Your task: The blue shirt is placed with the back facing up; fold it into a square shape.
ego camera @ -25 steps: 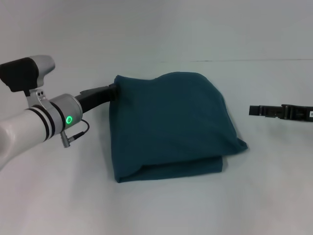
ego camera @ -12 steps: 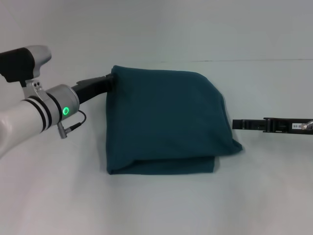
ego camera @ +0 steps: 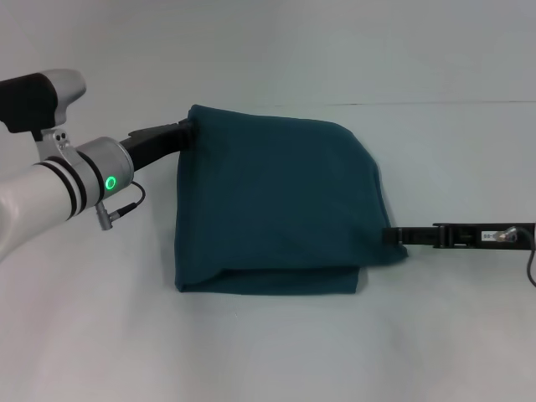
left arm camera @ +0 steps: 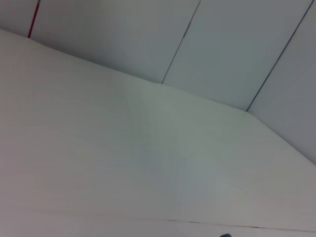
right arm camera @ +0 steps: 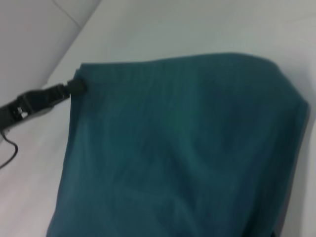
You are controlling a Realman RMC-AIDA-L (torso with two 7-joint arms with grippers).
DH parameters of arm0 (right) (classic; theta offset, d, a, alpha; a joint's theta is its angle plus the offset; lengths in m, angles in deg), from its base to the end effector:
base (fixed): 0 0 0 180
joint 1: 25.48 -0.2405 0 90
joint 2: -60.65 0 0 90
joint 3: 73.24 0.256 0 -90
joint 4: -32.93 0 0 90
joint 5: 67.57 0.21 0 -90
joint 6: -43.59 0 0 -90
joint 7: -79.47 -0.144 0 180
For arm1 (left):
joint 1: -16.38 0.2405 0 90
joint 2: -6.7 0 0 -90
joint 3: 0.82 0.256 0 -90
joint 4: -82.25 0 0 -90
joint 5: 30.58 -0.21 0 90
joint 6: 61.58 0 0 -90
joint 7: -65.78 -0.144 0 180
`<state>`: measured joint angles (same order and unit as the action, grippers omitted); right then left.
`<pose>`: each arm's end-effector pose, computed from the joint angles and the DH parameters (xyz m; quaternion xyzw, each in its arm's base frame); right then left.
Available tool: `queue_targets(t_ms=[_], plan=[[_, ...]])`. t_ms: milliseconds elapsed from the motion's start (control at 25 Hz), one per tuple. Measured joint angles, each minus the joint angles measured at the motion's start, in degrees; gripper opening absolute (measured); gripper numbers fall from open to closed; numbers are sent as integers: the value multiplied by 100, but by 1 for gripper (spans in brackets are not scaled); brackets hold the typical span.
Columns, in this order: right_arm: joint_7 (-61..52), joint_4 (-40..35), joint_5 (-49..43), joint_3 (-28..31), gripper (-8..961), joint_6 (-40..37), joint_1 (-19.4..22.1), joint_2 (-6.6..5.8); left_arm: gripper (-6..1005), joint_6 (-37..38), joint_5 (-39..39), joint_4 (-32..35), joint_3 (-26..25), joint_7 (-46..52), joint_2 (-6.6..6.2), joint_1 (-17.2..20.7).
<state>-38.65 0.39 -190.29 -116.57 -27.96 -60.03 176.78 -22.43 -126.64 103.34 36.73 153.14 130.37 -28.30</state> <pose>0.2925 0.3656 -0.0063 -0.8213 0.5257 0.1572 0.1563 -0.2466 0.4362 -0.0451 -0.7680 -0.4528 -0.2692 0.3642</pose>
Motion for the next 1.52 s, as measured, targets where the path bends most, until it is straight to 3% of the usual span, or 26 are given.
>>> queue_targets(t_ms=[160, 400, 480, 720, 1120, 1360, 1520], plan=[[0, 7, -2, -155, 825, 191, -28, 92, 14, -3, -5, 0, -1, 0, -1, -11], [0, 65, -6, -339, 733, 367, -39, 165, 14, -5, -9, 0, -2, 4, 0, -21], [0, 65, -6, -401, 584, 326, -40, 168, 14, -5, -9, 0, -2, 5, 0, -22], [52, 9, -6, -524, 339, -47, -5, 137, 14, -10, -10, 0, -2, 8, -8, -20], [221, -13, 50, -218, 97, -626, 106, 21, 13, -13, -19, 0, -1, 8, -18, 13], [297, -27, 51, 47, -2, -780, 166, -43, 13, -12, -19, -8, -1, 9, -16, 18], [298, -24, 51, 77, -1, -503, 187, -23, 13, -12, -19, -10, -1, 9, -4, 20]])
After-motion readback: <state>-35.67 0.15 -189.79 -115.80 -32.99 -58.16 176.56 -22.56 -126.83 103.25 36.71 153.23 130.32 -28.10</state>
